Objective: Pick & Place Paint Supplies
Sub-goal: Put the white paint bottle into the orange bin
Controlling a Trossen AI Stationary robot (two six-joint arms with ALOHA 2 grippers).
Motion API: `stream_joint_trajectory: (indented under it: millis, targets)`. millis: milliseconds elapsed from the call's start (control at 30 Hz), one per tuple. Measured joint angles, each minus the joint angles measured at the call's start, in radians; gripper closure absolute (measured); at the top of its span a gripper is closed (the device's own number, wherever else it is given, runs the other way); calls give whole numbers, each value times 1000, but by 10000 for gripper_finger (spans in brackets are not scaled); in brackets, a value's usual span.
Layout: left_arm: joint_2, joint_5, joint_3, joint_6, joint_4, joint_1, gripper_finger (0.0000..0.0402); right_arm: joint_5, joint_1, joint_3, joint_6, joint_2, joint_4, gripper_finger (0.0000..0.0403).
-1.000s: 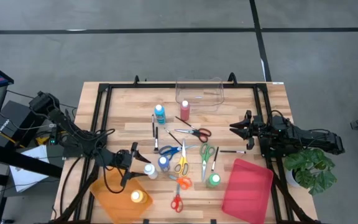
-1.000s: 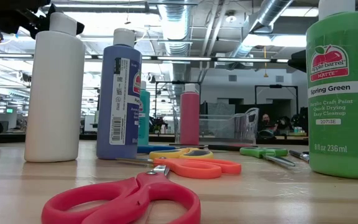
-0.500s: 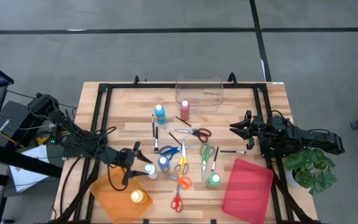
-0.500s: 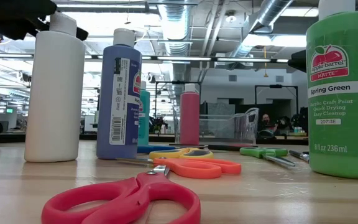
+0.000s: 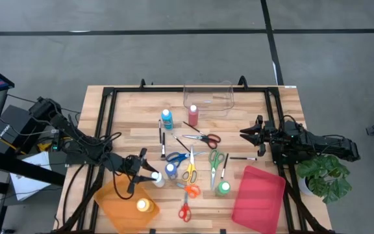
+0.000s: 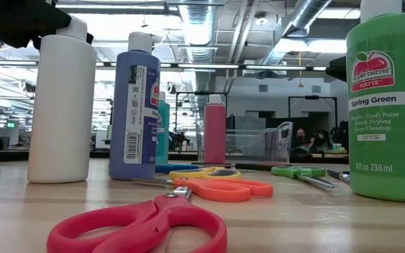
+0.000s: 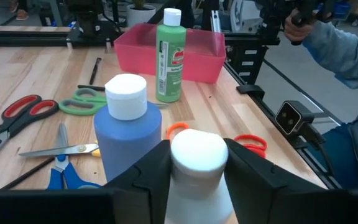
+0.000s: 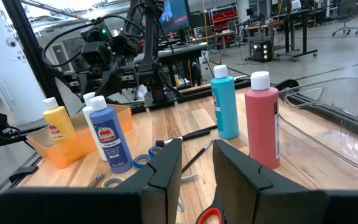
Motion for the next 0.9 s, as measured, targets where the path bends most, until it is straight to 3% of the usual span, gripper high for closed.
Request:
stream_joint_trajectory:
  millis: [600, 900]
  targets:
    - [-3, -40, 0, 68, 46, 2, 283, 0, 0, 0, 1, 0, 0, 314]
    - [-81, -49, 0, 69, 46, 2, 286, 0, 0, 0, 1, 0, 0, 314]
